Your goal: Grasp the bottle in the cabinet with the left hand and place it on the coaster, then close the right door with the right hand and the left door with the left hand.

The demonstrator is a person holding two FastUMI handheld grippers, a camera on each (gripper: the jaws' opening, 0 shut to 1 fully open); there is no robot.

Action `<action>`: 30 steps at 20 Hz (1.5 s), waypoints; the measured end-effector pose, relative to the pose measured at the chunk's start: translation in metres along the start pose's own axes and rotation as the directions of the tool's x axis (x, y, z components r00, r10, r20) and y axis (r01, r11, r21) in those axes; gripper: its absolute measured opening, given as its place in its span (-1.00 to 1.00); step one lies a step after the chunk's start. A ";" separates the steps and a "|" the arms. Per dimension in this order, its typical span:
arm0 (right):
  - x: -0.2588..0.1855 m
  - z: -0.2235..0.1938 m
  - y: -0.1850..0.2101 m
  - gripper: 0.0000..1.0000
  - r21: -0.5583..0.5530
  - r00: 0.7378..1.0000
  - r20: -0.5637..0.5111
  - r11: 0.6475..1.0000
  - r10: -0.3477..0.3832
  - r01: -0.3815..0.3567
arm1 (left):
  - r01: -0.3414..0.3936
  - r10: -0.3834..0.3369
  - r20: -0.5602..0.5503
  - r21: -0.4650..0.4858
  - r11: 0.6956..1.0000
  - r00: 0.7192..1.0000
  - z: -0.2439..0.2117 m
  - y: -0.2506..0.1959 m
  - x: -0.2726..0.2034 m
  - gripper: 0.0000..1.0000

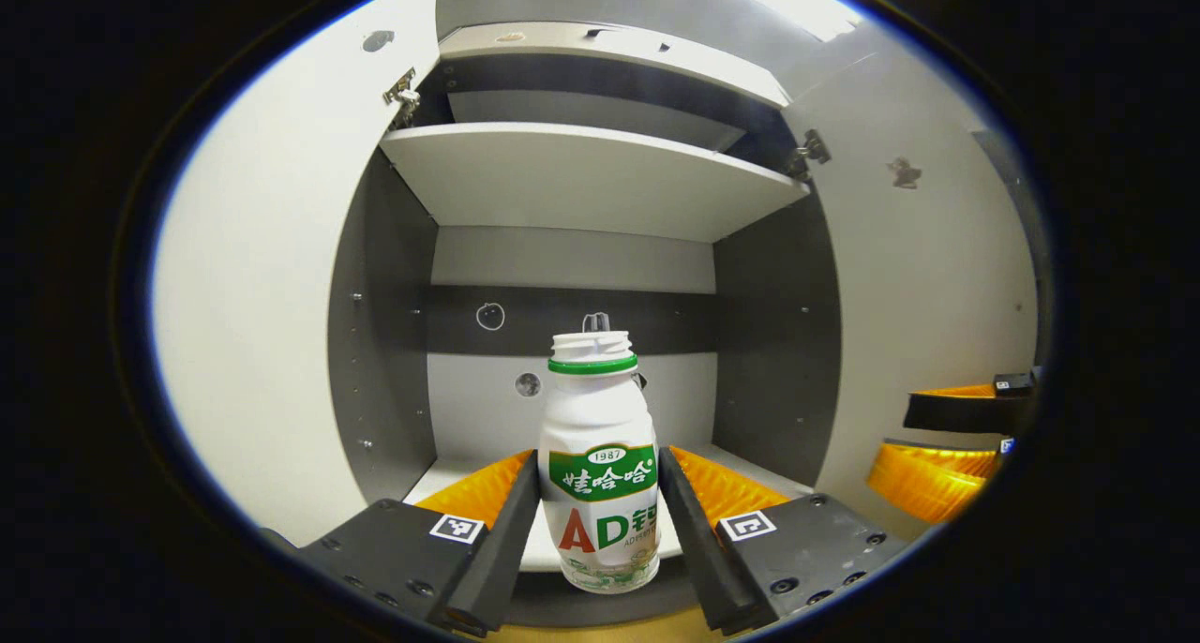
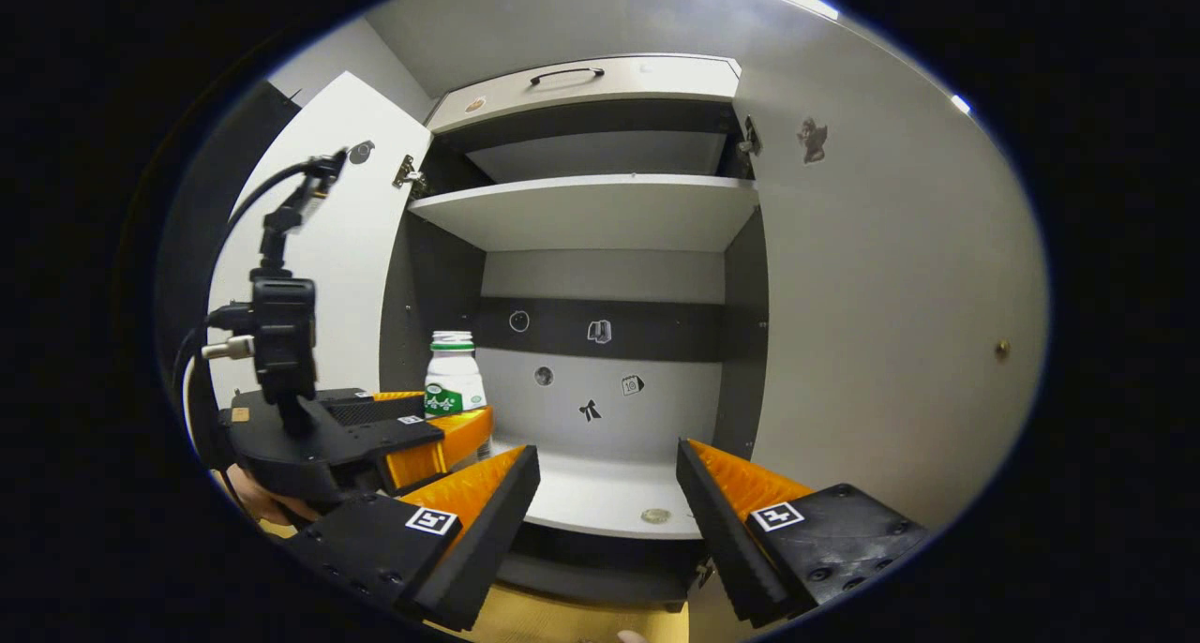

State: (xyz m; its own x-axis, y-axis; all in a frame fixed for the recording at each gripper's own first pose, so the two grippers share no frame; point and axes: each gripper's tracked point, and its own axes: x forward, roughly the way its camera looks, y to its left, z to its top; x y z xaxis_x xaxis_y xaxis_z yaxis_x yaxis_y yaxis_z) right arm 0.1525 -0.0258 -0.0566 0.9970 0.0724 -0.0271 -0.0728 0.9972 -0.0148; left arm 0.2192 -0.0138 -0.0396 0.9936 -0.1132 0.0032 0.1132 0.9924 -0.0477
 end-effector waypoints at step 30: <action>-0.128 -0.176 -0.008 0.96 -0.105 0.980 -0.173 0.992 -0.094 0.077 | -0.023 0.019 -0.105 -0.035 0.999 0.994 -0.292 -0.062 -0.214 0.50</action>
State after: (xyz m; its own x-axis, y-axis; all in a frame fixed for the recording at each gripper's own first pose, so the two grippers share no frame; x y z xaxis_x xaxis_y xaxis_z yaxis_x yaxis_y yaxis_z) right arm 0.0207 -0.0463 -0.2291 0.9798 -0.0258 -0.1982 0.0015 0.9926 -0.1215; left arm -0.0015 -0.0649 -0.3285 0.9898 -0.0990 -0.1028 0.0907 0.9925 -0.0824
